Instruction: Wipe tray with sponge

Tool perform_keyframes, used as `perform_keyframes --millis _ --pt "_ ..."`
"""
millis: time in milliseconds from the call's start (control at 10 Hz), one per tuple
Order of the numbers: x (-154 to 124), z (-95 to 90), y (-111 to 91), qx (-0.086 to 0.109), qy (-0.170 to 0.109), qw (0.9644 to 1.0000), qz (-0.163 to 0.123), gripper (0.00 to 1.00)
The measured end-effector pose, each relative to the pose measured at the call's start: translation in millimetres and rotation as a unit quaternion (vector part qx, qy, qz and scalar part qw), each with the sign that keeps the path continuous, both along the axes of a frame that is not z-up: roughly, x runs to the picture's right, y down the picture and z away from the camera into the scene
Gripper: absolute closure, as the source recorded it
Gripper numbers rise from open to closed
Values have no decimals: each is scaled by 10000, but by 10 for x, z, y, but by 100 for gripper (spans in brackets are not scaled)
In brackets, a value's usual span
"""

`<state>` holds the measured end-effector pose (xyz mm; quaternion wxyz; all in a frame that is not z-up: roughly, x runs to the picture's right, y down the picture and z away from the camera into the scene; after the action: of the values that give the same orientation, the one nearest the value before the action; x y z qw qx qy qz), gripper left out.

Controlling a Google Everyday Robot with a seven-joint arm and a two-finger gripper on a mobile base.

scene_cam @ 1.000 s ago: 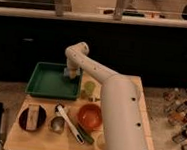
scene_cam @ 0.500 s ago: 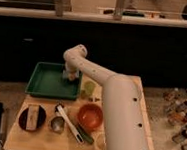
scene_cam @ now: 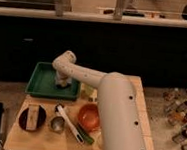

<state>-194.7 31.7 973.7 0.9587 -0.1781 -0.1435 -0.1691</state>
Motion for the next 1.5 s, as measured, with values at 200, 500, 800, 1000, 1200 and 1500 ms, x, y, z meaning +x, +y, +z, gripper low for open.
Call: perform_keyframes --millis 200,500,800,1000,1200,1500 --pt "16 29 51 -67 57 10000 -7 98" --pt "81 61 118 -198 121 9997 -13 98" --pt "160 79 151 -274 195 9994 -30 98" --pt "169 72 149 -274 199 9994 -35 98" --pt "179 68 140 -267 207 9994 -36 98" --pt "247 117 49 -252 328 9991 -99 98"
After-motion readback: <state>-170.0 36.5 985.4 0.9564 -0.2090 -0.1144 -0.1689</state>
